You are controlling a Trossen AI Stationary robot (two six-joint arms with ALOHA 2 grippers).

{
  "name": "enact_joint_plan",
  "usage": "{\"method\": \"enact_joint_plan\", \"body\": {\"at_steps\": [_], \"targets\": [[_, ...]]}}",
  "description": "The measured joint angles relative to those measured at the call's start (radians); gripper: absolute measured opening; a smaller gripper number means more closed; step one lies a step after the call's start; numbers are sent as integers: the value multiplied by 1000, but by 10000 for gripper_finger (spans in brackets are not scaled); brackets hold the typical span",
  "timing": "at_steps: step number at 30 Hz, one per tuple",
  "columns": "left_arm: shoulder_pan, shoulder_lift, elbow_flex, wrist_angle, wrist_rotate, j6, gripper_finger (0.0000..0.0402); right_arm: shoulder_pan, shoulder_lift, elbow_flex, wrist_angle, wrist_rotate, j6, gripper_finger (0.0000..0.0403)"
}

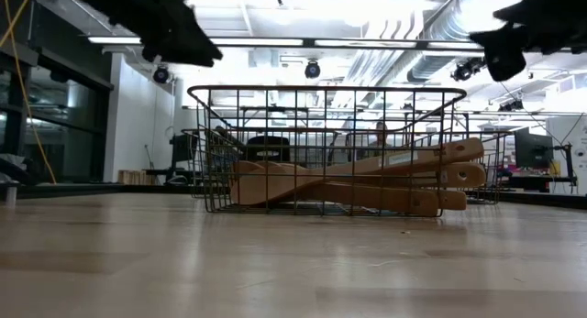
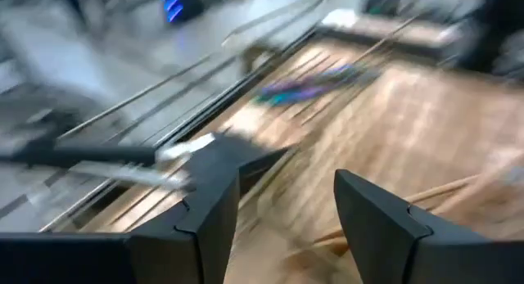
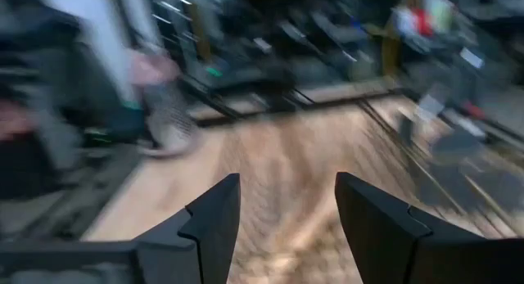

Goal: Pick & Place Kitchen Items
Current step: Return to Home Position

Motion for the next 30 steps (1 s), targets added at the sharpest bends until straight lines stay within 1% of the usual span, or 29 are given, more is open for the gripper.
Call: {"method": "enact_joint_plan", "body": {"at_steps": [2,3,4,7,10,15,17,21,26,28,30], "targets": [[-17,-61,-90,149,41,43,196,-8,-59,-29,49,-87,-30,193],[-21,-91,-133,198,55,56,196,-13,-81,-38,56,-120,-40,193],[-21,-120,-178,246,59,67,196,-17,-97,-41,62,-131,-42,193],[-25,-180,-279,355,68,71,196,-30,-122,-42,40,-117,-35,193],[-24,-213,-348,441,82,70,196,-35,-122,-60,68,-116,-39,193],[-24,-234,-434,537,88,71,196,-35,-120,-197,329,-127,-37,193],[-24,-234,-464,584,100,74,196,-35,-120,-241,390,-125,-31,193],[-24,-259,-532,682,129,78,196,-35,-119,-245,388,-116,-12,193],[-24,-358,-642,788,129,77,196,-35,-122,-245,344,-89,7,193],[-24,-411,-671,790,129,75,196,-35,-122,-246,333,-66,17,193],[-24,-475,-669,714,126,71,196,-35,-122,-246,333,-61,17,193]]}}
